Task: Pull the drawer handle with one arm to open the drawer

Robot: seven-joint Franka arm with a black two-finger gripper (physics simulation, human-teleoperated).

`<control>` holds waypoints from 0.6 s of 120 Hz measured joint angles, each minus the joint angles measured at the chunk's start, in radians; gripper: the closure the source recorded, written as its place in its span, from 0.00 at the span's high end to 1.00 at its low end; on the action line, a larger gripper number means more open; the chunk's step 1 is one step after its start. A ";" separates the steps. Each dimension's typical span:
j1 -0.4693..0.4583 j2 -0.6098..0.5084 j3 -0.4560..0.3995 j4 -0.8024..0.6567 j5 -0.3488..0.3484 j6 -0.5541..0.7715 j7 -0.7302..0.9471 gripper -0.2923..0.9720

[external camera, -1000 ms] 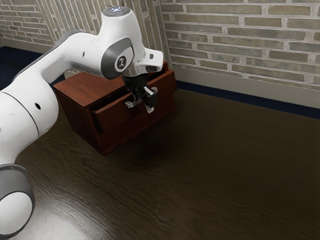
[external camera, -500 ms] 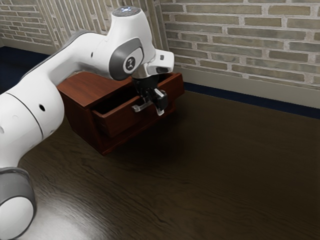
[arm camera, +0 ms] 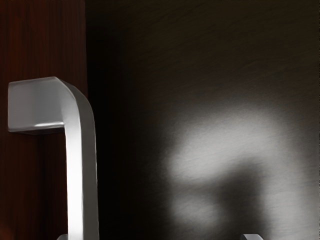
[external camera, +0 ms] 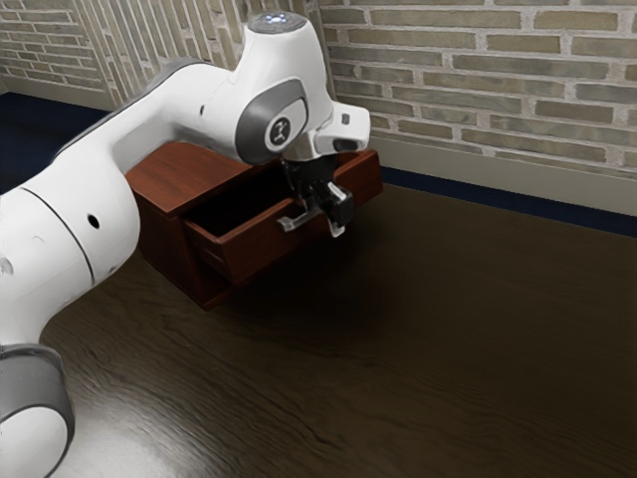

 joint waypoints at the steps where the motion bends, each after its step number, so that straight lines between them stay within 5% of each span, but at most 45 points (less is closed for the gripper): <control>1: -0.002 0.000 0.002 -0.001 0.000 0.000 -0.001 0.54; 40: -0.102 -0.009 0.089 -0.021 -0.034 0.000 -0.017 0.54; 72: -0.300 -0.005 0.294 -0.032 -0.058 -0.002 -0.022 0.52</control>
